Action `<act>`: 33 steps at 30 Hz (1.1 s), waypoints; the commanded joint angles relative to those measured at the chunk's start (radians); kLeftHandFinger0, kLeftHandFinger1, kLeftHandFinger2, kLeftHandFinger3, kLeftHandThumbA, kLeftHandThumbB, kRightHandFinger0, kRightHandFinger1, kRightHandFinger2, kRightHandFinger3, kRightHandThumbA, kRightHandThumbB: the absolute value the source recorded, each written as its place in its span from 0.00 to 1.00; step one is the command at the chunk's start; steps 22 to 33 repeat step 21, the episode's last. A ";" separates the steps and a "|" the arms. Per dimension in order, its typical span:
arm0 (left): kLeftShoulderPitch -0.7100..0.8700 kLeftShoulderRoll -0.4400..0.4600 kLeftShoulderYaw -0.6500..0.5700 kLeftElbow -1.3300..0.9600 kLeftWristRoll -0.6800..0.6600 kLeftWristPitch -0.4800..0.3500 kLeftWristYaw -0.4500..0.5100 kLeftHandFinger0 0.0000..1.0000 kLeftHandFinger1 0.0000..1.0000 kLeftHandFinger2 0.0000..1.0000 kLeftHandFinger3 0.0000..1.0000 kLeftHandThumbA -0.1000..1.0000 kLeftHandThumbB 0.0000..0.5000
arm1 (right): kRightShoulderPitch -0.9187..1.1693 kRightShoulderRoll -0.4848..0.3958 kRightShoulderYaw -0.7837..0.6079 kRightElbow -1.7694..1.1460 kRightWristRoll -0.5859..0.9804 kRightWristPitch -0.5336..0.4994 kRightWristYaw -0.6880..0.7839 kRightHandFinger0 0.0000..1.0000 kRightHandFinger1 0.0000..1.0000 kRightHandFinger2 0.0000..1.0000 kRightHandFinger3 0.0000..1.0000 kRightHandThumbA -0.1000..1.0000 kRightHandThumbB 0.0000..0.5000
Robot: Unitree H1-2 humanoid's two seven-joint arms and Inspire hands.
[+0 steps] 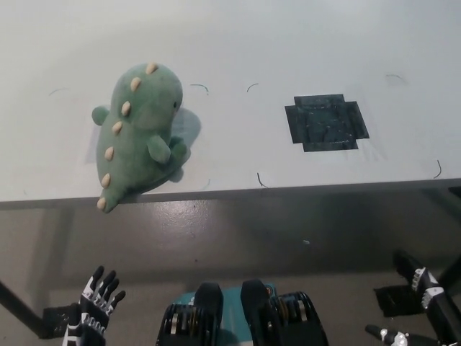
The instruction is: Use both hands to pick up a dinasour on the right side and move it to the left side
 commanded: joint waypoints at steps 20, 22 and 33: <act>-0.011 -0.003 0.007 -0.040 -0.022 -0.019 -0.004 1.00 1.00 1.00 1.00 1.00 0.27 | -0.043 0.017 -0.063 -0.069 0.076 0.001 -0.007 1.00 1.00 1.00 1.00 1.00 0.12; -0.010 -0.002 0.008 -0.040 -0.023 -0.019 -0.005 1.00 1.00 1.00 1.00 1.00 0.27 | -0.042 0.018 -0.063 -0.068 0.077 0.002 -0.007 1.00 1.00 1.00 1.00 1.00 0.12; -0.010 -0.002 0.008 -0.040 -0.023 -0.019 -0.005 1.00 1.00 1.00 1.00 1.00 0.27 | -0.042 0.018 -0.063 -0.068 0.077 0.002 -0.007 1.00 1.00 1.00 1.00 1.00 0.12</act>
